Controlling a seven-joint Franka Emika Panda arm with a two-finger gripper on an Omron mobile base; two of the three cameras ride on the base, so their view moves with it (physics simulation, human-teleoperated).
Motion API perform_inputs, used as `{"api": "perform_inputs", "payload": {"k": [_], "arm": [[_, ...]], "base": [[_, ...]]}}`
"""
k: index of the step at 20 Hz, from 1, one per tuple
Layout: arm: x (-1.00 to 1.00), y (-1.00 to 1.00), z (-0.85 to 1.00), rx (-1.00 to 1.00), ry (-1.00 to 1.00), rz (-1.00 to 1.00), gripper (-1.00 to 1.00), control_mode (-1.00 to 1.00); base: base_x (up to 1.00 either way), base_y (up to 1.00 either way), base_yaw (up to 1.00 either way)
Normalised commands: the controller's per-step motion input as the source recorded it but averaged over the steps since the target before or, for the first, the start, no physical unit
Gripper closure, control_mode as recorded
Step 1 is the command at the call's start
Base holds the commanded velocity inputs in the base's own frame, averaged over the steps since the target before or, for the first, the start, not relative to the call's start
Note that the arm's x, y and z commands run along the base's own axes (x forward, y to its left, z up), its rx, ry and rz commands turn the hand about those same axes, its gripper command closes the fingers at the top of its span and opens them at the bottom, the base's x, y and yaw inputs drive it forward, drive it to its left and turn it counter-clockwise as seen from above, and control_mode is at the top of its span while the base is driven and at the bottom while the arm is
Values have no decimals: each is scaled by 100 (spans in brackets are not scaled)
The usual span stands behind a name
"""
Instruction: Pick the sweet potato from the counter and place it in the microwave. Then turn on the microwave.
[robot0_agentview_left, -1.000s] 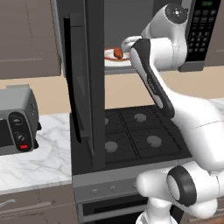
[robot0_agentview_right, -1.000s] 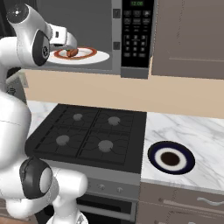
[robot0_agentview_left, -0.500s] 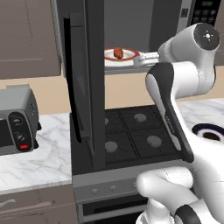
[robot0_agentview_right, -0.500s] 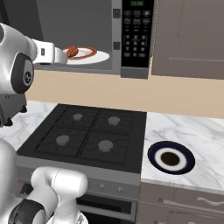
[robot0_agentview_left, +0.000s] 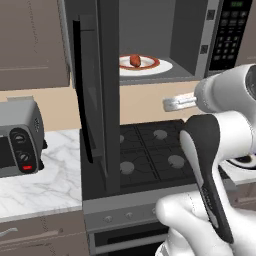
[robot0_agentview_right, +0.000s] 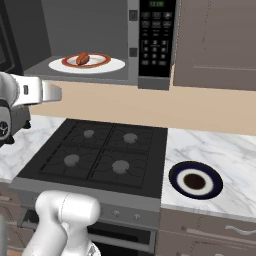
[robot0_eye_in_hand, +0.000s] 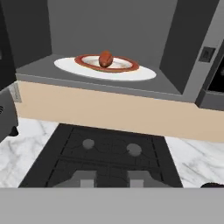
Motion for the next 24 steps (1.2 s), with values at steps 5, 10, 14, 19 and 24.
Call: {"api": "perform_inputs", "payload": {"k": [5, 10, 14, 19, 24], "arm": [[-28, -3, -90, -7, -7, 1, 100, -100], [-14, 0, -78, -7, -15, 4, 100, -100], [-23, 10, -35, -10, -25, 0, 100, -100], [-50, 5, -42, -13, -36, 0, 100, -100], [-90, 1, -27, -10, -31, 0, 100, -100]], "base": [[0, 0, 0], [0, 0, 0], [0, 0, 0], [0, 0, 0], [0, 0, 0]]}}
